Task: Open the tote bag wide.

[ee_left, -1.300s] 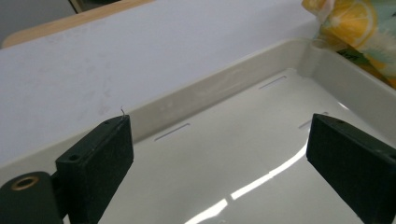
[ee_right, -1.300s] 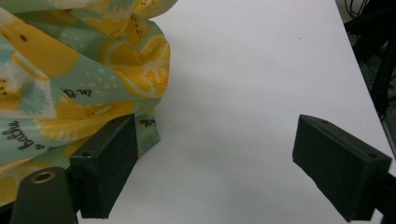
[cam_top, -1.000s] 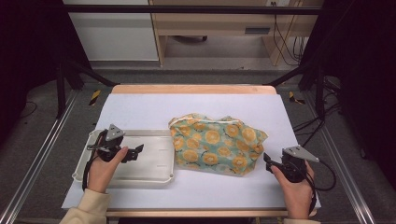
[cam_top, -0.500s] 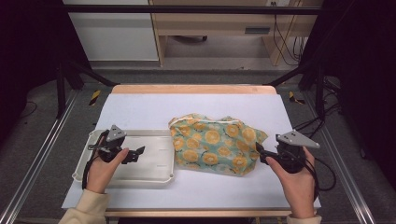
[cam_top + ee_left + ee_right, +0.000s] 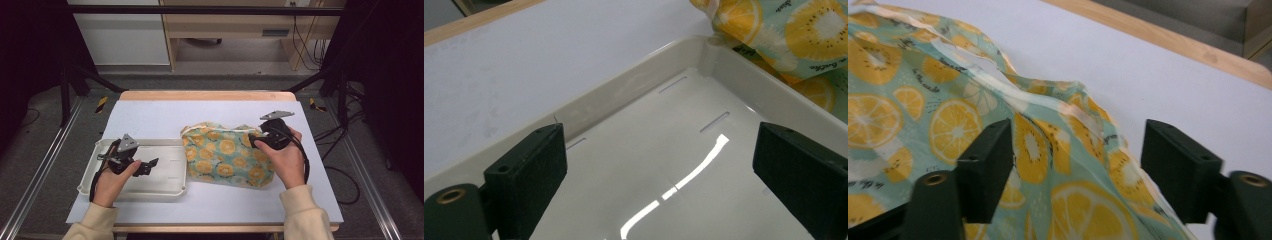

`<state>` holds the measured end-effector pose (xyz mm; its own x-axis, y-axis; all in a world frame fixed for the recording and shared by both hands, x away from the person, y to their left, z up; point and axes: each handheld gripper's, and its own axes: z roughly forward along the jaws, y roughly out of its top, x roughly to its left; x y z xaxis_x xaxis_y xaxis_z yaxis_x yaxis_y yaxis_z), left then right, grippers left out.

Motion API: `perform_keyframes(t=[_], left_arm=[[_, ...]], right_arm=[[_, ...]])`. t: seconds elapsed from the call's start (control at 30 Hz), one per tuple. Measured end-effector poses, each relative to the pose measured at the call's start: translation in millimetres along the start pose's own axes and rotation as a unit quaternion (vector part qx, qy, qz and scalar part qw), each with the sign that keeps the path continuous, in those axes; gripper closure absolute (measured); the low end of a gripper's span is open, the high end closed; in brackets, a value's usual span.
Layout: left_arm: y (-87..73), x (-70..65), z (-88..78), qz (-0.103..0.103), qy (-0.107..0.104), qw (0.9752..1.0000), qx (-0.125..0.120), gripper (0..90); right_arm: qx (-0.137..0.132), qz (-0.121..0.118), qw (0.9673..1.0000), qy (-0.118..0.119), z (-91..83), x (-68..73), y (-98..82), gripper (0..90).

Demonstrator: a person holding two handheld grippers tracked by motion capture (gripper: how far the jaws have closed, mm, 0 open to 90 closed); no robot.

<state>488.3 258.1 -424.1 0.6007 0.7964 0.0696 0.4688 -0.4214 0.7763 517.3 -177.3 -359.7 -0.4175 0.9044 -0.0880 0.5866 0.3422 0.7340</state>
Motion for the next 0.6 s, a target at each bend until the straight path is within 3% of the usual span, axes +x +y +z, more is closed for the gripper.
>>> perform_keyframes(t=[0.03,0.07,0.13,0.17,0.2,0.23,0.27,0.37,0.43,0.6], left_arm=[[0.0,0.0,0.0,0.000,0.000,1.0000,0.000,7.3],[-0.6,0.0,0.2,-0.001,-0.002,1.0000,0.003,7.3],[-1.0,0.6,-0.3,0.000,-0.002,1.0000,0.003,7.3],[-1.0,0.6,-0.3,0.000,-0.002,1.0000,0.003,7.3],[-0.9,0.9,-1.0,-0.002,-0.002,1.0000,0.002,7.3],[-0.9,0.9,-1.0,-0.002,-0.002,1.0000,0.002,7.3],[-0.7,0.6,-1.4,-0.001,-0.003,1.0000,0.001,7.3],[0.5,-1.0,-0.9,0.000,-0.004,1.0000,0.001,7.3],[1.1,-2.0,-0.3,0.000,-0.004,1.0000,0.001,7.3],[4.7,-10.2,2.5,0.010,-0.007,0.9999,-0.002,7.5]], right_arm=[[0.007,-0.004,1.0000,-0.001,5.1,1.3,1.4,39.9],[0.009,-0.011,0.9999,0.000,8.5,2.8,2.3,52.7],[-0.004,-0.020,0.9998,-0.002,9.1,6.1,2.1,70.5],[-0.004,-0.020,0.9998,-0.002,9.1,6.1,2.1,70.5],[-0.024,-0.023,0.9994,0.007,4.6,9.4,-1.3,82.8],[-0.024,-0.023,0.9994,0.007,4.6,9.4,-1.3,82.8],[-0.039,-0.021,0.9990,0.012,-1.5,11.9,-6.0,87.7],[-0.067,-0.019,0.9973,0.024,-14.7,15.6,-19.5,89.2],[-0.091,-0.011,0.9949,0.042,-24.3,19.2,-32.3,89.2],[-0.120,-0.009,0.9900,0.073,-43.9,29.9,-72.7,89.4]])
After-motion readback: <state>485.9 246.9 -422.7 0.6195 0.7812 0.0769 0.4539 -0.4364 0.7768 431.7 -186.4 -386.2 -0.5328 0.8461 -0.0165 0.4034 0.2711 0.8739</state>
